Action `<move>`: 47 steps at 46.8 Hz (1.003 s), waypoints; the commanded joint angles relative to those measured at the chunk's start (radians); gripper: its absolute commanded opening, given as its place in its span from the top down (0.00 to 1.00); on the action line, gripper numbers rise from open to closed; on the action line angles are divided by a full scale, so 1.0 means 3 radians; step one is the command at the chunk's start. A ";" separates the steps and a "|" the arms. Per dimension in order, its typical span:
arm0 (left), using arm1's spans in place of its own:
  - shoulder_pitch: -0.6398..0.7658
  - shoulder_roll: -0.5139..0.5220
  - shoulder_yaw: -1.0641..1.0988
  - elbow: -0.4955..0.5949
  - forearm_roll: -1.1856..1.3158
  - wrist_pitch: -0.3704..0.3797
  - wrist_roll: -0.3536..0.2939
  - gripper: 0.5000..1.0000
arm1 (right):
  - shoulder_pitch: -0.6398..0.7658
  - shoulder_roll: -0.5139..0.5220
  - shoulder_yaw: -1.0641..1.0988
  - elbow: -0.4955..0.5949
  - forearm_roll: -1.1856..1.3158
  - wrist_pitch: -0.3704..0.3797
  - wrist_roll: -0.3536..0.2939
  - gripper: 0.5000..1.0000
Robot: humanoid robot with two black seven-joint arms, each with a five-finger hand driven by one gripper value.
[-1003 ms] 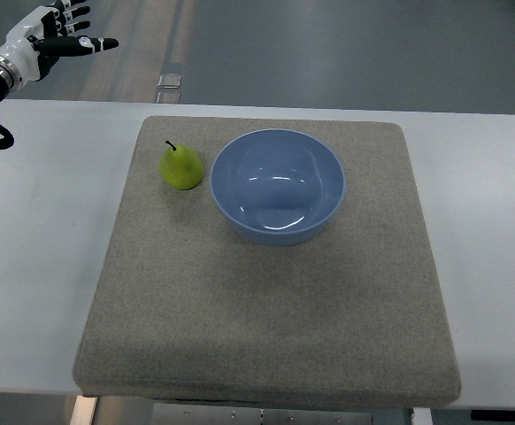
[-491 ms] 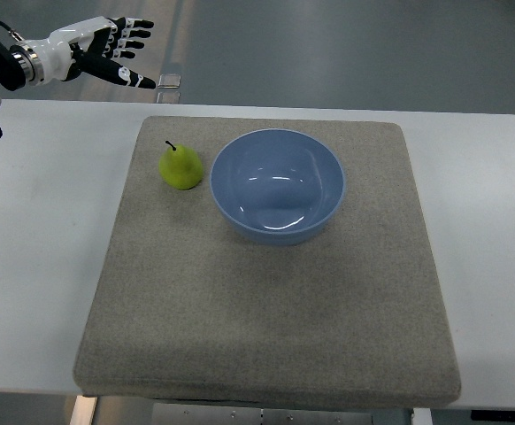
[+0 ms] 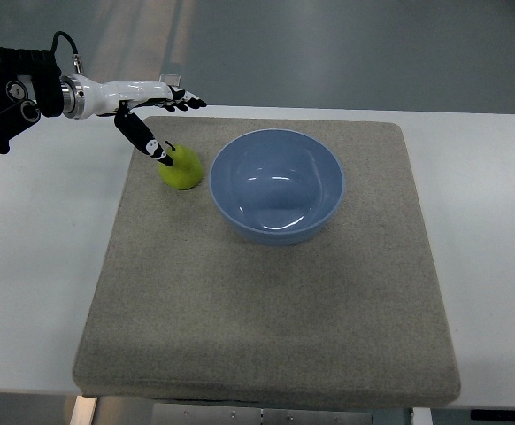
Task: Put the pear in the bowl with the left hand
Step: 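Lower the left hand onto the green pear and close fingers around it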
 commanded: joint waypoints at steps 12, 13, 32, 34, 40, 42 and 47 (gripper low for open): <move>-0.0130 -0.0021 0.0021 -0.0057 0.0458 0.0011 -0.0116 0.05 | 0.0000 0.0000 -0.0001 0.0000 0.0000 0.0000 0.0000 0.15; -0.0130 -0.0021 0.0036 -0.0073 0.0493 0.0011 -0.0116 0.05 | 0.0000 0.0000 -0.0001 0.0000 0.0000 0.0000 0.0000 0.15; -0.0094 -0.0097 0.0292 -0.0093 0.0801 0.0353 -0.0147 0.05 | 0.0000 0.0000 -0.0001 0.0000 0.0000 0.0000 0.0000 0.15; -0.0089 -0.0108 0.0292 -0.0083 0.0790 0.0364 -0.0147 0.05 | 0.0000 0.0000 -0.0001 0.0000 0.0000 0.0000 0.0000 0.15; -0.0079 -0.0118 0.0297 -0.0073 0.0780 0.0374 -0.0147 0.05 | 0.0000 0.0000 -0.0001 0.0000 0.0000 0.0000 0.0000 0.15; -0.0078 -0.0133 0.0297 -0.0063 0.0780 0.0374 -0.0147 0.05 | 0.0000 0.0000 -0.0001 0.0000 0.0000 0.0000 0.0000 0.15; -0.0022 -0.0164 0.0297 -0.0052 0.0775 0.0389 -0.0147 0.04 | 0.0000 0.0000 -0.0001 0.0000 0.0000 0.0000 0.0000 0.15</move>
